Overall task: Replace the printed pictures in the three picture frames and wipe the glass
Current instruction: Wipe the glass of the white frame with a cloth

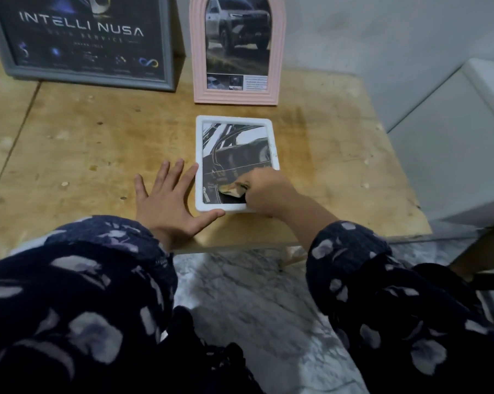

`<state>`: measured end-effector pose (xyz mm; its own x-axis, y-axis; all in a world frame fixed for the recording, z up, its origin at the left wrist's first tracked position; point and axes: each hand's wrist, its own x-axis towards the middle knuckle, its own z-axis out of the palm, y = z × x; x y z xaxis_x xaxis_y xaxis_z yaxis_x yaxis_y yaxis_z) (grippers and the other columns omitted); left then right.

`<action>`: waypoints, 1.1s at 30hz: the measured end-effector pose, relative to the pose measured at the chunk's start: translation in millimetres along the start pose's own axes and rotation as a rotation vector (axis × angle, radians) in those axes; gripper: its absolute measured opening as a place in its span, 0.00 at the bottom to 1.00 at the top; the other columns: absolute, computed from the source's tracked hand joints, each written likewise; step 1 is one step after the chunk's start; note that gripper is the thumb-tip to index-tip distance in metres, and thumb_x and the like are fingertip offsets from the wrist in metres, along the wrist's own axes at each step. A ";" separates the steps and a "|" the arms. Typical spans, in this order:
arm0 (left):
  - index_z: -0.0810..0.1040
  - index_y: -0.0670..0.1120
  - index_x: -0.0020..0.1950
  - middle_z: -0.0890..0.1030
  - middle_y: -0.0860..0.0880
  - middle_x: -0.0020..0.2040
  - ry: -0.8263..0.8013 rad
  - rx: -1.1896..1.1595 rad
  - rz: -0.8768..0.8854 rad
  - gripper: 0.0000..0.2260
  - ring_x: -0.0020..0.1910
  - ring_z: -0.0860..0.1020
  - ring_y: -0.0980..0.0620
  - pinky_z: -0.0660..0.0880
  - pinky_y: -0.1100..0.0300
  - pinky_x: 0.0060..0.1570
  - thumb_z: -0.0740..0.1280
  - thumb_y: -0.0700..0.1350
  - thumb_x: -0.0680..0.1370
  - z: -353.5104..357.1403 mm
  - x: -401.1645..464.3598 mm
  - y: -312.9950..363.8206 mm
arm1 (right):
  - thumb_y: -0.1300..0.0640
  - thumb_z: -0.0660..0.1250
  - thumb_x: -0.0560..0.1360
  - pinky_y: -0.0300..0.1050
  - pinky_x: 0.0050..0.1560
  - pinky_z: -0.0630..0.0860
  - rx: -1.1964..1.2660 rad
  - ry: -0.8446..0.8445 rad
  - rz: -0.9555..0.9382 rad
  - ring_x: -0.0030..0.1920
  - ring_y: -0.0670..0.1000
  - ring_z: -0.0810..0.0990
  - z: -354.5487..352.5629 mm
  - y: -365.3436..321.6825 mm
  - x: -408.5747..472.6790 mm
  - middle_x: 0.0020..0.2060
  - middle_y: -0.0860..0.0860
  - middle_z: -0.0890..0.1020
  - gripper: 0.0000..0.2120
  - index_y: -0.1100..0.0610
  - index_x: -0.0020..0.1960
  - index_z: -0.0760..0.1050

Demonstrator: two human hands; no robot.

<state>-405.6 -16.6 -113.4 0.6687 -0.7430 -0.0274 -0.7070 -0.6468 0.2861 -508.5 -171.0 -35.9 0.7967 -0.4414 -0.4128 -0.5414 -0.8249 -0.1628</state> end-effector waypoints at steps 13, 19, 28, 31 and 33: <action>0.46 0.63 0.78 0.45 0.54 0.80 -0.015 0.013 0.015 0.45 0.78 0.42 0.52 0.39 0.36 0.72 0.45 0.81 0.64 0.9 3.6 -2.3 | 0.64 0.61 0.76 0.46 0.60 0.73 0.076 0.237 0.044 0.58 0.57 0.77 -44.2 32.2 91.8 0.60 0.54 0.79 0.20 0.51 0.64 0.76; 0.48 0.63 0.77 0.48 0.54 0.80 -0.011 0.015 -0.007 0.46 0.78 0.44 0.53 0.40 0.36 0.72 0.46 0.81 0.63 2.2 2.5 0.0 | 0.64 0.54 0.75 0.49 0.63 0.67 -0.148 0.305 0.019 0.65 0.56 0.73 -8.4 29.9 83.3 0.65 0.53 0.76 0.27 0.47 0.72 0.66; 0.50 0.62 0.77 0.50 0.54 0.80 -0.008 0.025 -0.014 0.46 0.78 0.45 0.52 0.41 0.35 0.72 0.49 0.81 0.62 1.7 3.1 0.5 | 0.67 0.59 0.73 0.44 0.52 0.74 0.117 0.268 0.106 0.57 0.55 0.78 5.6 32.2 25.4 0.59 0.51 0.81 0.26 0.45 0.66 0.74; 0.50 0.63 0.77 0.50 0.54 0.80 -0.017 0.025 -0.015 0.47 0.78 0.45 0.52 0.41 0.35 0.72 0.49 0.81 0.62 1.7 2.7 1.7 | 0.65 0.60 0.72 0.41 0.44 0.68 0.207 0.303 0.118 0.55 0.54 0.78 16.6 34.2 9.5 0.56 0.50 0.82 0.23 0.45 0.61 0.77; 0.50 0.63 0.77 0.51 0.54 0.80 -0.013 0.022 -0.014 0.46 0.78 0.45 0.52 0.42 0.35 0.72 0.48 0.81 0.62 1.5 1.4 1.7 | 0.66 0.59 0.72 0.40 0.44 0.66 0.222 0.292 0.143 0.55 0.54 0.78 19.5 32.9 0.2 0.56 0.50 0.82 0.24 0.44 0.59 0.77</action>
<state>-406.2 -19.0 -114.4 0.6757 -0.7359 -0.0435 -0.7026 -0.6607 0.2643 -531.4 -191.4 -58.8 0.7346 -0.6546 -0.1786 -0.6720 -0.6654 -0.3251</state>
